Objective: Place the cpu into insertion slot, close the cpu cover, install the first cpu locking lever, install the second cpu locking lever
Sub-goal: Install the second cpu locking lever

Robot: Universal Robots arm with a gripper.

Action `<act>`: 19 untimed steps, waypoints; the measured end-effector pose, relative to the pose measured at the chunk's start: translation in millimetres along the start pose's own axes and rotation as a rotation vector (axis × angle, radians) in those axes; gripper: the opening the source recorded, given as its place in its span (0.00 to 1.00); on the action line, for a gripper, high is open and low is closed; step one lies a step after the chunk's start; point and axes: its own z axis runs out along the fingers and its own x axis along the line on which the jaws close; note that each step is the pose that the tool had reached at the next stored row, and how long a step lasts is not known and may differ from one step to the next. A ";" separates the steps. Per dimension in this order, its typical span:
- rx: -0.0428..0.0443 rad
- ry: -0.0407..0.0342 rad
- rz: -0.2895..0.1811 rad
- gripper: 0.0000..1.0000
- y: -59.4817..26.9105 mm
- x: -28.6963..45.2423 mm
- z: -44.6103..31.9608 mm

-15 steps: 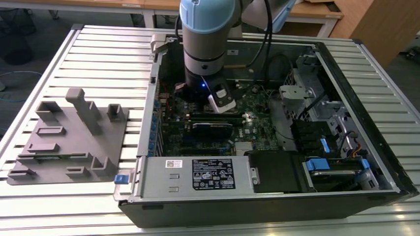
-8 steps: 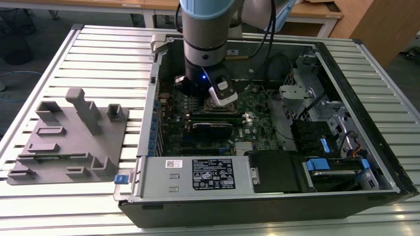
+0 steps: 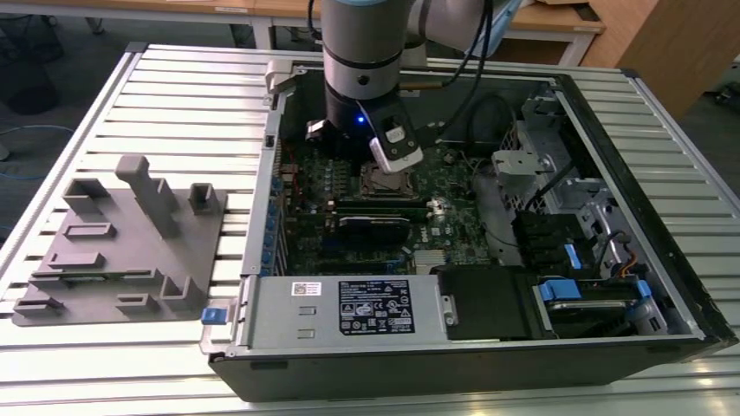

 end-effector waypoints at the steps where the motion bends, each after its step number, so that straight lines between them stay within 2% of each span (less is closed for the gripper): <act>1: -0.0002 -0.0001 0.000 0.11 0.0 0.0 0.0; 13: 0.0001 0.0001 0.000 0.11 0.1 0.0 -0.5; 19: -0.0001 0.0000 0.000 0.11 0.9 -0.1 -4.8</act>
